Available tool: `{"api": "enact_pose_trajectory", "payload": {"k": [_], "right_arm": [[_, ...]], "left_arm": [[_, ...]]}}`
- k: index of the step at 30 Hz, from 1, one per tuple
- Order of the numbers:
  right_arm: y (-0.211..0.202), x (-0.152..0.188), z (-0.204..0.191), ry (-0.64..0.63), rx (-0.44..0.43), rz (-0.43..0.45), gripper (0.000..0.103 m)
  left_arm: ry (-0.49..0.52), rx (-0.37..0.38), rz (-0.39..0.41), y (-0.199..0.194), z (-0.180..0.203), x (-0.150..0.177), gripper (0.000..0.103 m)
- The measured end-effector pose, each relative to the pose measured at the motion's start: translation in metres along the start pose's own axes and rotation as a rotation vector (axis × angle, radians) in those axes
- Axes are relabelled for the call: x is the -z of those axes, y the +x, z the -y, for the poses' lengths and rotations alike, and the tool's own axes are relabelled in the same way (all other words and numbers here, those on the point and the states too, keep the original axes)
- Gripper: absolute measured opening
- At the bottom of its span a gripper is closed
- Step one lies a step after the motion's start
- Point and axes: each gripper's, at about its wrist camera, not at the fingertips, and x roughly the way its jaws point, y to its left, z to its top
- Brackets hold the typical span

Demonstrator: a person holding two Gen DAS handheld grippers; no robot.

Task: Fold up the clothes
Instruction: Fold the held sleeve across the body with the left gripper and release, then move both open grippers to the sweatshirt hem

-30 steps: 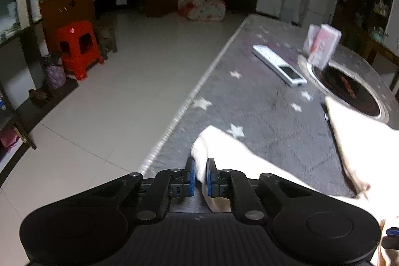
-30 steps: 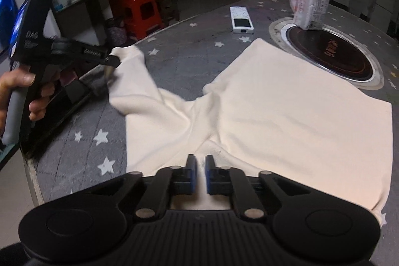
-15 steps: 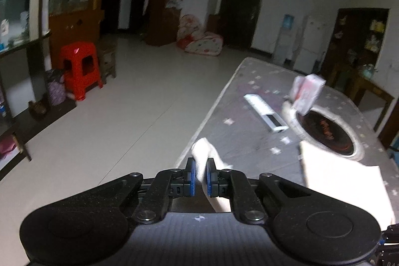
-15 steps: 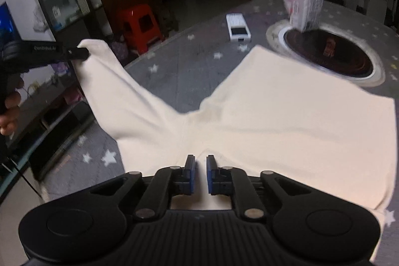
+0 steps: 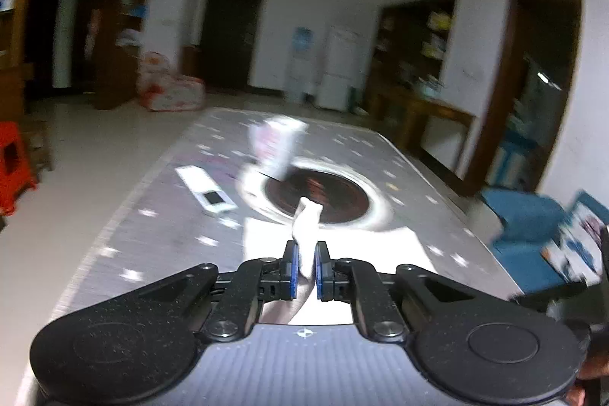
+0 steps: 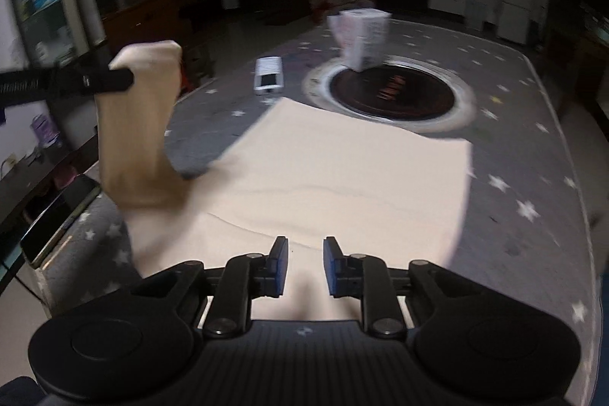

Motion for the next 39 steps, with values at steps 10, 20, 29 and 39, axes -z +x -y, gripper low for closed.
{"api": "enact_pose_trajectory", "payload": {"k": [10, 20, 29, 39], "right_arm": [[-0.012, 0.032, 0.042, 0.108, 0.032, -0.007, 0.019], [0.011, 0.029, 0.03, 0.1, -0.021, -0.042, 0.02], [0.04, 0.027, 0.012, 0.046, -0.019, -0.081, 0.034], [0.046, 0.022, 0.013, 0.034, -0.006, -0.104, 0.016]], "left_arm": [[0.141, 0.165, -0.205, 0.054, 0.078, 0.06, 0.025], [0.152, 0.097, -0.21, 0.031, 0.022, 0.072, 0.044], [0.035, -0.017, -0.308, 0.041, -0.051, 0.089, 0.044], [0.007, 0.075, -0.23, 0.06, -0.043, 0.049, 0.042]]}}
